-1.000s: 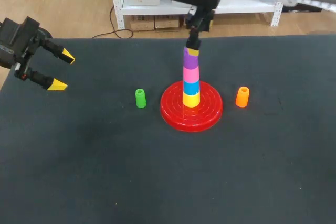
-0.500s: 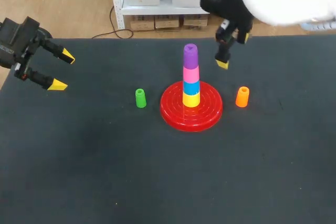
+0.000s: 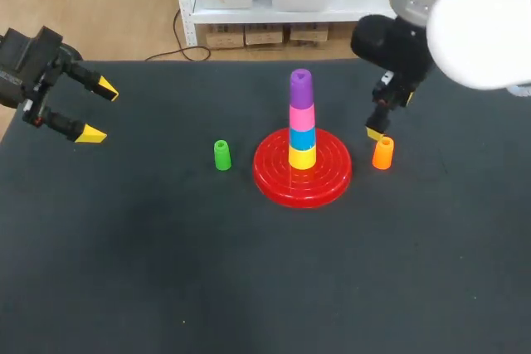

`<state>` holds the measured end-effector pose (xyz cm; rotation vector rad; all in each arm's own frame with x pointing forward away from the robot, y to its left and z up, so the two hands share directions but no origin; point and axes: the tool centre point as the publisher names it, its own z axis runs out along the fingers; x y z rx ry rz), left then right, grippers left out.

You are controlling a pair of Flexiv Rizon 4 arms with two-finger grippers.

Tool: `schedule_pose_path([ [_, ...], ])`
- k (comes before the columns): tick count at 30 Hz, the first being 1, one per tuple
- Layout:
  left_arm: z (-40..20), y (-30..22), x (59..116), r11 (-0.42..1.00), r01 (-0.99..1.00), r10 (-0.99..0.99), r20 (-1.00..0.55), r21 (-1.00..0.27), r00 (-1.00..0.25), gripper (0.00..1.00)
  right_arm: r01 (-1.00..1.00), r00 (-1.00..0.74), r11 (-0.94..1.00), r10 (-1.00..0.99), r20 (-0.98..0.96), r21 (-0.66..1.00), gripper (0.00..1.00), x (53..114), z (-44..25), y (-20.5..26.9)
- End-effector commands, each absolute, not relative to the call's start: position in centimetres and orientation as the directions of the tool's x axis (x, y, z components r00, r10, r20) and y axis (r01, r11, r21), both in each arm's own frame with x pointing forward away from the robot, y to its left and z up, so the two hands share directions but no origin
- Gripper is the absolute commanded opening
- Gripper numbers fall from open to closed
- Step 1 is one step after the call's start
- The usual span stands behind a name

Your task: Pick up and stack the cylinders on the red base in this order: pink,purple,orange,green

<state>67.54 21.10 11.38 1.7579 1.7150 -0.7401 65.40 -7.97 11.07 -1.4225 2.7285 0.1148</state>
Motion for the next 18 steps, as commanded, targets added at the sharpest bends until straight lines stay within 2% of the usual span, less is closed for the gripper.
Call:
schedule_pose_path([
  [1, 11.3, 21.1, 67.5, -0.015, 1.000, 0.686, -0.727, 0.022, 0.026, 1.00, -0.821, -0.570, 0.568, -0.815, -0.104, 0.052, 1.00, 66.1, 9.7, -8.8],
  [18, 11.3, 21.1, 67.5, -0.015, 1.000, 0.686, -0.727, 0.022, 0.026, 1.00, -0.856, -0.517, 0.517, -0.856, -0.007, 0.002, 1.00, 66.9, 5.2, -8.4],
])
